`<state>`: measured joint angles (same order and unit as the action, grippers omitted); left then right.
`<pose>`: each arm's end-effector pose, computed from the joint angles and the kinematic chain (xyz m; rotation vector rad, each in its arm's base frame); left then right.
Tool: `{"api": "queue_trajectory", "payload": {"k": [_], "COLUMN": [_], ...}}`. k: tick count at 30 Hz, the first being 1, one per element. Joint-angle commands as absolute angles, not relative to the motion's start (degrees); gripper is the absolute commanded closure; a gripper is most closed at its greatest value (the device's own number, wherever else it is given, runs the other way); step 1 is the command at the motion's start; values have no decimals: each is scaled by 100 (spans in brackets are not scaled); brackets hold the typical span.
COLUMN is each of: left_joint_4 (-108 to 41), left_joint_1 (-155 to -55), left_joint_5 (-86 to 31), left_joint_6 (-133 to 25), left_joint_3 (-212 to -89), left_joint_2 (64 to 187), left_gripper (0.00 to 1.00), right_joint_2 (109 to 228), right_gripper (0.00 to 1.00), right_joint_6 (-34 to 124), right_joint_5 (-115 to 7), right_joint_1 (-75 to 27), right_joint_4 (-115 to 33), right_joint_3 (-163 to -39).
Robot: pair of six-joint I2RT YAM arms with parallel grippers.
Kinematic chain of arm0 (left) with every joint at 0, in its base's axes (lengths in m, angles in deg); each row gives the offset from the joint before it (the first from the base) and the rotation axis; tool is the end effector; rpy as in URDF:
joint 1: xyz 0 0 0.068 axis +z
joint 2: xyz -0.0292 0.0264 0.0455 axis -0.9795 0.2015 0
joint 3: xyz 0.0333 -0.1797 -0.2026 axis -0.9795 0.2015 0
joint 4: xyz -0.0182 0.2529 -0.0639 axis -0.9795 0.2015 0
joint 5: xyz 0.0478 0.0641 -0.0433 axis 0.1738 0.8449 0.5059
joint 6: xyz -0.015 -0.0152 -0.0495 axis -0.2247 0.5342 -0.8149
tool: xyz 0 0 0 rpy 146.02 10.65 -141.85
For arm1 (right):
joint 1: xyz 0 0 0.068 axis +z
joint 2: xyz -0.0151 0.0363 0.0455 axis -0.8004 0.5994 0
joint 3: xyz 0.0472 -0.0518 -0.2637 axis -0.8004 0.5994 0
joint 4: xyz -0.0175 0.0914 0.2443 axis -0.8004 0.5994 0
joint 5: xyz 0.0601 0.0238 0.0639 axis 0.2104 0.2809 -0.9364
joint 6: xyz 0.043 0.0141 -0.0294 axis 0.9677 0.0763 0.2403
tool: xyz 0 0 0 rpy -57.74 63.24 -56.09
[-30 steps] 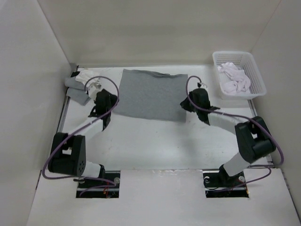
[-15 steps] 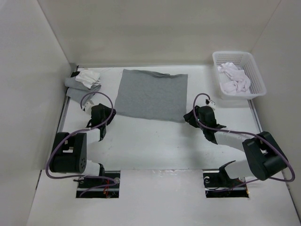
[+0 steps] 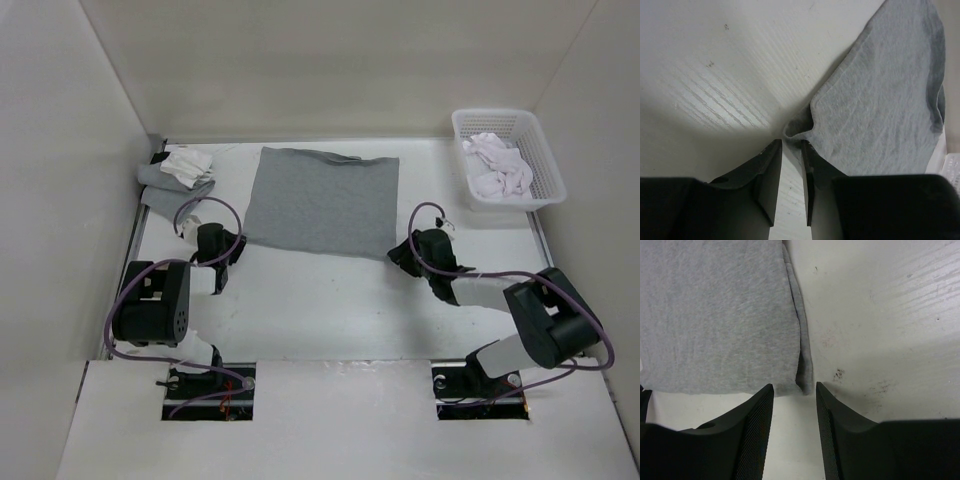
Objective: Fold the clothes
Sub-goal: Fold the tank top
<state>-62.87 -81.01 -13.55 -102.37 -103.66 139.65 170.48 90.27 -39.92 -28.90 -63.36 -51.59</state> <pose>0.2697 -0.0090 0.1233 -1.1032 1.8886 -0.5311 0.2411 0.1040 0.1401 0.6039 2.1627 0.6148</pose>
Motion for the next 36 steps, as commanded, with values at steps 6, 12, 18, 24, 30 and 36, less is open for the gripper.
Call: {"api": "queue_trajectory", "payload": {"k": [6, 12, 18, 24, 30, 36], "left_joint_4": [-6614, -6685, -6764, -6712, -5239, -3040], "left_joint_1": [-8044, -8070, -8079, -8132, -8255, -8439], "left_joint_5": [-1254, -1236, -1201, -1192, -1175, -999], "left_joint_6": [-10364, -10356, -10356, -10321, -10110, -9636], "left_joint_3": [-10536, -10536, -10527, -10334, -10395, -11579], "left_joint_2": [14134, 14117, 14038, 13197, 10677, 8073], "left_gripper": [90, 97, 100, 100, 100, 100], "right_joint_2": [17177, 17273, 17669, 16846, 14395, 11994], "right_gripper": [60, 63, 86, 97, 98, 98], "right_joint_6": [9330, 9418, 9445, 9138, 8365, 7547], "right_joint_5": [-4046, -4020, -4117, -3757, -2958, -1649], "right_joint_1": [-2887, -2887, -2931, -2800, -2238, -1088], "right_joint_4": [-6845, -6863, -7205, -7014, -5152, -2709], "right_joint_3": [-5051, -5060, -5218, -5122, -5288, -6630]}}
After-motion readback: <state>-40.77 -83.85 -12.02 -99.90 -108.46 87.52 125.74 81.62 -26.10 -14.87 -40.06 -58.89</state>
